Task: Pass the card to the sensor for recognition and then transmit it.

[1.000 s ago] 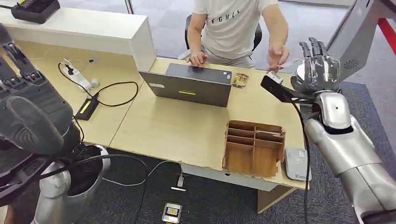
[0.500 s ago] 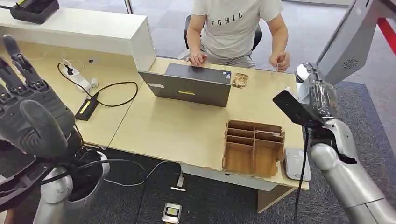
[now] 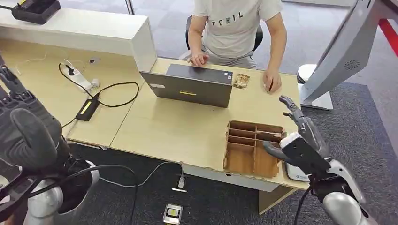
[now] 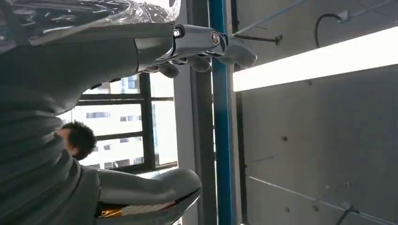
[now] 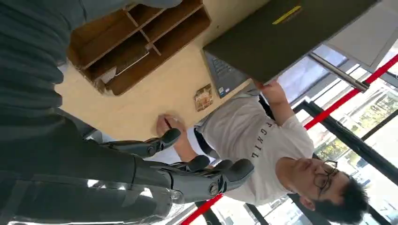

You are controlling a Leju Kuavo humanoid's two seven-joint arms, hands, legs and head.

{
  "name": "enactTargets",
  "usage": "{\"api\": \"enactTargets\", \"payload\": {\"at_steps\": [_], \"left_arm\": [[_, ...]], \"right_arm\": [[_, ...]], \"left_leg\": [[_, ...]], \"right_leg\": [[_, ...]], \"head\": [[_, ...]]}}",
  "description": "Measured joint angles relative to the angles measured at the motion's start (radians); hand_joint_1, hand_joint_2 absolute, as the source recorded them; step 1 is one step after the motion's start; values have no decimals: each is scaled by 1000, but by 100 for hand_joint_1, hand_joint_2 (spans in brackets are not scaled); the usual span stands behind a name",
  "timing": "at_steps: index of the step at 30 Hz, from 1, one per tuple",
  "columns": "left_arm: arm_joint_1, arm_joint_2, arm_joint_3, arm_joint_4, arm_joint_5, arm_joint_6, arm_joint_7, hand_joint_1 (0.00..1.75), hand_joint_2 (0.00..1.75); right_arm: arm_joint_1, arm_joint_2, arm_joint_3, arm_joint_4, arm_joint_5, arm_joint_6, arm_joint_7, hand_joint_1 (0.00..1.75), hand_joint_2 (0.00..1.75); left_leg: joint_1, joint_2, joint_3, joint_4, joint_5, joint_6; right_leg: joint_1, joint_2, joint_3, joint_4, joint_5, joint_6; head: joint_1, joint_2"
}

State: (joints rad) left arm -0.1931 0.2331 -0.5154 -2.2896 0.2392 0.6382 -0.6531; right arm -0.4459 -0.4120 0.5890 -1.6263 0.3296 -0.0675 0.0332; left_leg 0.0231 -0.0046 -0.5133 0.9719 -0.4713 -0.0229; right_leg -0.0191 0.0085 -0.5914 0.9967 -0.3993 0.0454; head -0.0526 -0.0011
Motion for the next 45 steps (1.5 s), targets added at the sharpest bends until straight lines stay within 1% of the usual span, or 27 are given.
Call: {"api": "enactTargets", "payload": {"at_steps": [4, 7, 11, 13, 15, 17, 20, 24, 30, 38, 45], "left_arm": [[6, 8, 0, -9, -2, 3, 1, 0, 175], [21, 11, 0, -17, -5, 9, 1, 0, 175], [30, 14, 0, -25, -6, 11, 1, 0, 175], [32, 14, 0, -26, -6, 9, 3, 0, 175], [32, 14, 0, -26, -5, 0, 8, 0, 175], [31, 14, -2, -26, -3, -2, 11, 0, 175], [25, 14, -4, -26, -3, 1, 12, 0, 175], [20, 14, -8, -26, -1, 16, 18, 0, 175], [14, 19, -14, -26, 10, 24, 24, 0, 175], [8, 19, -22, -26, 18, 23, 24, 0, 175], [1, 20, -27, -26, 40, 9, 24, 0, 175]], "right_arm": [[9, -10, 4, -38, 15, 0, 3, 0, 175], [11, -13, 13, -47, 73, -2, 11, 0, 175], [15, -15, 19, -57, 105, -3, 20, 0, 175], [15, -16, 23, -60, 162, -6, 38, 0, 175], [15, -16, 31, -61, 278, -6, 64, 0, 175], [16, -13, 42, -59, 363, -14, 76, 0, 175], [15, -6, 58, -49, 436, -23, 89, 0, 175], [3, 3, 77, -14, 497, -26, 106, 0, 175], [-8, 13, 100, 64, 526, -30, 123, 0, 175], [-12, 18, 124, 116, 529, -28, 124, 0, 175], [-14, 34, 132, 176, 497, -26, 123, 0, 175]], "left_leg": [[0, 0, 0, 0, 0, 0], [0, 0, 0, 0, 0, 0], [0, 0, 0, 0, 0, 0], [0, 0, 0, 0, 0, 0], [0, 0, 0, 0, 0, 0], [0, 0, 0, 0, 0, 0], [0, 0, 0, 0, 0, 0], [0, 0, 0, 0, 0, 0], [0, 0, 0, 0, 0, 0], [0, 0, 0, 0, 0, 0], [0, 0, 0, 0, 0, 0]], "right_leg": [[0, 0, 0, 0, 0, 0], [0, 0, 0, 0, 0, 0], [0, 0, 0, 0, 0, 0], [0, 0, 0, 0, 0, 0], [0, 0, 0, 0, 0, 0], [0, 0, 0, 0, 0, 0], [0, 0, 0, 0, 0, 0], [0, 0, 0, 0, 0, 0], [0, 0, 0, 0, 0, 0], [0, 0, 0, 0, 0, 0], [0, 0, 0, 0, 0, 0]], "head": [[0, 0], [0, 0], [0, 0], [0, 0], [0, 0], [0, 0], [0, 0], [0, 0], [0, 0], [0, 0], [0, 0]]}}
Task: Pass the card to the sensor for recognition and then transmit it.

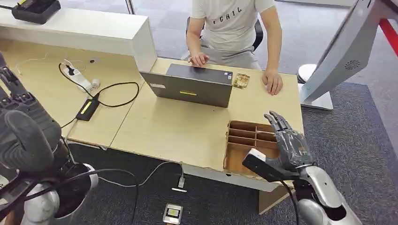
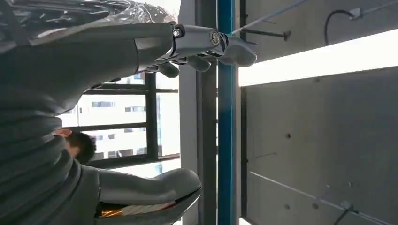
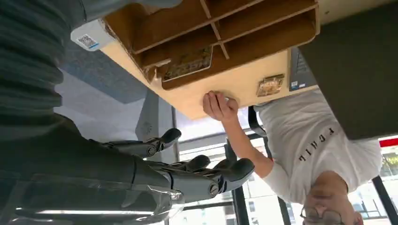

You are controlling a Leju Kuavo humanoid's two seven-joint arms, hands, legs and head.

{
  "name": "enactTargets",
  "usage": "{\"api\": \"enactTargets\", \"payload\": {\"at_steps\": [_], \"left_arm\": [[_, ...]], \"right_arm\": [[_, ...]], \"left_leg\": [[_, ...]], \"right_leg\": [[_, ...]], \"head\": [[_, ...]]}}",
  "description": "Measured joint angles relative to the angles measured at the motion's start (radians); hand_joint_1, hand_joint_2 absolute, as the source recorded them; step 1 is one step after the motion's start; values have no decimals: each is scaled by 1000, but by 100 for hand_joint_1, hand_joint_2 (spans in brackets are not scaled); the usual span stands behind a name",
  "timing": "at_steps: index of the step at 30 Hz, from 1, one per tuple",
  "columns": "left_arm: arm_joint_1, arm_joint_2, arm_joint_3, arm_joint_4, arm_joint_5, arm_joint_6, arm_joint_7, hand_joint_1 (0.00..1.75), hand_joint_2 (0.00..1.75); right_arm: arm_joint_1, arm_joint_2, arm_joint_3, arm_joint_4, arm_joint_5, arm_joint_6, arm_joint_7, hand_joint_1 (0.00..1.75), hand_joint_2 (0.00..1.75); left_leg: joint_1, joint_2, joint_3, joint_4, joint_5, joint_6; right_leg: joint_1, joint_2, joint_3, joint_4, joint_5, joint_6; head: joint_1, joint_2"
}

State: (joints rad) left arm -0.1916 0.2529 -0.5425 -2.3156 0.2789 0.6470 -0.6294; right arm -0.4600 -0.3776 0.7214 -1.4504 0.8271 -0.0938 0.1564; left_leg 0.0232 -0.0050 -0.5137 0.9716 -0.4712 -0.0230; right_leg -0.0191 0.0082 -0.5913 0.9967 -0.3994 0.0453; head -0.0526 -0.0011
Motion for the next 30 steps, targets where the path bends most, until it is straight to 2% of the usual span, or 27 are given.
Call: {"api": "enactTargets", "payload": {"at_steps": [14, 30], "left_arm": [[-17, 0, -10, 3, 19, -12, -1, 0, 175], [-39, -2, -20, 15, 27, -20, -5, 0, 175]], "right_arm": [[-8, 21, 0, 110, -10, -8, 1, 0, 175], [-115, 35, 0, 274, -1, -12, 5, 0, 175]], "left_leg": [[0, 0, 0, 0, 0, 0], [0, 0, 0, 0, 0, 0]], "right_leg": [[0, 0, 0, 0, 0, 0], [0, 0, 0, 0, 0, 0]], "head": [[0, 0], [0, 0]]}}
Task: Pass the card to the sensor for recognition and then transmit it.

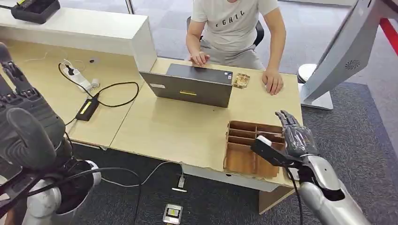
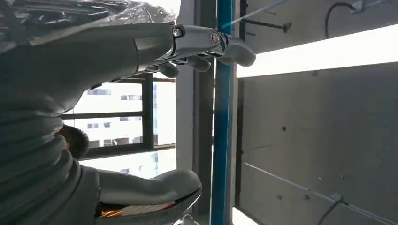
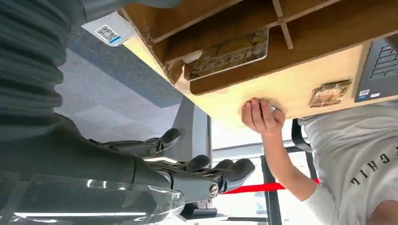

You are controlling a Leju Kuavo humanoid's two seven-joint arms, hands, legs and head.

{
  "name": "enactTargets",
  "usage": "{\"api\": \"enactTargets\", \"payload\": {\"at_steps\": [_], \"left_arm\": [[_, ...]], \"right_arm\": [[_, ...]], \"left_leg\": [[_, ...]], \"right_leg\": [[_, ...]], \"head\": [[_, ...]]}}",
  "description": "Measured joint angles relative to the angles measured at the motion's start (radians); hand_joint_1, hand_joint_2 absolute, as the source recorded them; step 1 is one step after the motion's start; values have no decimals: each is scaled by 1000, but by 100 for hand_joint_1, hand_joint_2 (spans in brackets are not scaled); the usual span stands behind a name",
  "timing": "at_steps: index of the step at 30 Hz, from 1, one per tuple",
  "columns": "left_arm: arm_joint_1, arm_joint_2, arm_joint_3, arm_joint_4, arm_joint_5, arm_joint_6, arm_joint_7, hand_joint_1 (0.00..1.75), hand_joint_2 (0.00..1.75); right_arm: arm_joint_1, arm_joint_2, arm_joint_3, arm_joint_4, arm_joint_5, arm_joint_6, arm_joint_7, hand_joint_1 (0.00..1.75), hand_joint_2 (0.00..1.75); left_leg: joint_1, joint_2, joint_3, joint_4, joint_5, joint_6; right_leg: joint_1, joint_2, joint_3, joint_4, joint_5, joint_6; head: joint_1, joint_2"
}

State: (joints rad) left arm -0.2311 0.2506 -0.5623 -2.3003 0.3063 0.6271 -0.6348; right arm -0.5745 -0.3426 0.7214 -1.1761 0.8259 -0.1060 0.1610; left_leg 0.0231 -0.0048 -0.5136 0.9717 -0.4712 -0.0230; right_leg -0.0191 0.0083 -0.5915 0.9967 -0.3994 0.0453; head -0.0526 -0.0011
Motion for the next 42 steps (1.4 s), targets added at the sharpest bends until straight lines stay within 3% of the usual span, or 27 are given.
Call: {"api": "enactTargets", "payload": {"at_steps": [8, 21, 23, 24, 25, 27, 29, 42], "left_arm": [[0, 0, 0, 0, -5, 0, -7, 0, 175], [2, 0, 0, 0, -10, -2, -10, 0, 175], [2, 0, 0, 0, -10, -5, -12, 0, 175], [2, 0, 1, 0, -10, -8, -12, 0, 175], [2, 0, 1, 0, -10, -8, -12, 0, 175], [2, 0, 1, 0, -10, -10, -12, 0, 175], [2, 0, 1, 0, -11, -11, -12, 0, 175], [2, -1, 6, 0, -12, -20, -12, 0, 175]], "right_arm": [[-12, 19, 2, 34, 0, -1, -11, 0, 175], [-21, 42, 9, 83, -2, -1, -21, 17, 175], [-23, 43, 10, 88, -4, -1, -21, 30, 175], [-24, 43, 11, 92, -5, 0, -22, 52, 175], [-24, 43, 13, 94, -5, 0, -22, 101, 175], [-25, 45, 16, 98, -6, 0, -22, 152, 175], [-25, 47, 18, 101, -6, 0, -22, 173, 175], [-31, 54, 27, 106, -5, 0, -22, 175, 175]], "left_leg": [[0, 0, 0, 0, 0, 0], [0, 0, 0, 0, 0, 0], [0, 0, 0, 0, 0, 0], [0, 0, 0, 0, 0, 0], [0, 0, 0, 0, 0, 0], [0, 0, 0, 0, 0, 0], [0, 0, 0, 0, 0, 0], [0, 0, 0, 0, 0, 0]], "right_leg": [[0, 0, 0, 0, 0, 0], [0, 0, 0, 0, 0, 0], [0, 0, 0, 0, 0, 0], [0, 0, 0, 0, 0, 0], [0, 0, 0, 0, 0, 0], [0, 0, 0, 0, 0, 0], [0, 0, 0, 0, 0, 0], [0, 0, 0, 0, 0, 0]], "head": [[0, 0], [0, 0], [0, 0], [0, 0], [0, 0], [0, 0], [0, 0], [0, 0]]}}
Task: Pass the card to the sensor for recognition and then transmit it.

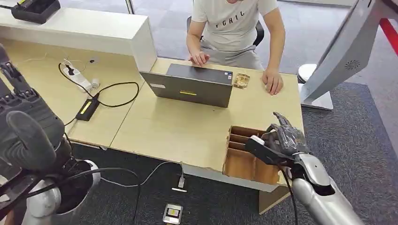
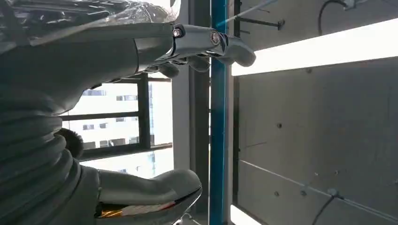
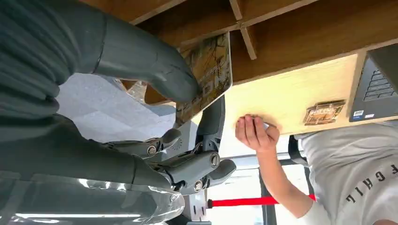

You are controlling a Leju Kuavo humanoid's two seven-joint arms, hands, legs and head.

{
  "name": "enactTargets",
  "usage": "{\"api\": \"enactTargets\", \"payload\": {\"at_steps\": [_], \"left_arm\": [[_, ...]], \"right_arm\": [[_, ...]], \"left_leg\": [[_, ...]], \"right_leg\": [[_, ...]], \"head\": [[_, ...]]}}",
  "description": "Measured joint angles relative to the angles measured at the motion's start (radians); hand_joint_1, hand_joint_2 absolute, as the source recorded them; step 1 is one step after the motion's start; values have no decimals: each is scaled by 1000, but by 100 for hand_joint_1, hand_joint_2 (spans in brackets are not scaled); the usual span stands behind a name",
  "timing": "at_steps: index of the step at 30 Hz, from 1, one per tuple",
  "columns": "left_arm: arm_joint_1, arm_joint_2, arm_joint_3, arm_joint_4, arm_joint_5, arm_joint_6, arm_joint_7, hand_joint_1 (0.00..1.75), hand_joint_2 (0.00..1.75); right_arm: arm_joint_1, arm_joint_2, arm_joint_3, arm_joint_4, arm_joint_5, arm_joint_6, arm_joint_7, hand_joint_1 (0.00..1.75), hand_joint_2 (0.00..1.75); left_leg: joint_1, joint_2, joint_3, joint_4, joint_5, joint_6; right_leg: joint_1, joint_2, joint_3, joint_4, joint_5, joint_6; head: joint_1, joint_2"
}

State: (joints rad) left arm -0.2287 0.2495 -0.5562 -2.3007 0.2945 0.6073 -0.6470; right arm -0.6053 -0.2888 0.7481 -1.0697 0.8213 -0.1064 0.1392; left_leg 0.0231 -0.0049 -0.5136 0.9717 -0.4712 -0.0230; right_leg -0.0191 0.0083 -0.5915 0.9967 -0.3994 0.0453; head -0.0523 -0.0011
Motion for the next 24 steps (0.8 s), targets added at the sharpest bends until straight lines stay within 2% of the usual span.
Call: {"api": "enactTargets", "payload": {"at_steps": [14, 24], "left_arm": [[0, 0, 5, 0, -4, 4, 5, 0, 175], [-14, 0, 3, -3, -16, 46, 31, 0, 175]], "right_arm": [[-1, 9, 6, 0, 1, -1, 2, 175, 175], [-1, 13, 7, 5, -5, -16, 2, 175, 175]], "left_leg": [[0, 0, 0, 0, 0, 0], [0, 0, 0, 0, 0, 0]], "right_leg": [[0, 0, 0, 0, 0, 0], [0, 0, 0, 0, 0, 0]], "head": [[0, 0], [0, 0]]}}
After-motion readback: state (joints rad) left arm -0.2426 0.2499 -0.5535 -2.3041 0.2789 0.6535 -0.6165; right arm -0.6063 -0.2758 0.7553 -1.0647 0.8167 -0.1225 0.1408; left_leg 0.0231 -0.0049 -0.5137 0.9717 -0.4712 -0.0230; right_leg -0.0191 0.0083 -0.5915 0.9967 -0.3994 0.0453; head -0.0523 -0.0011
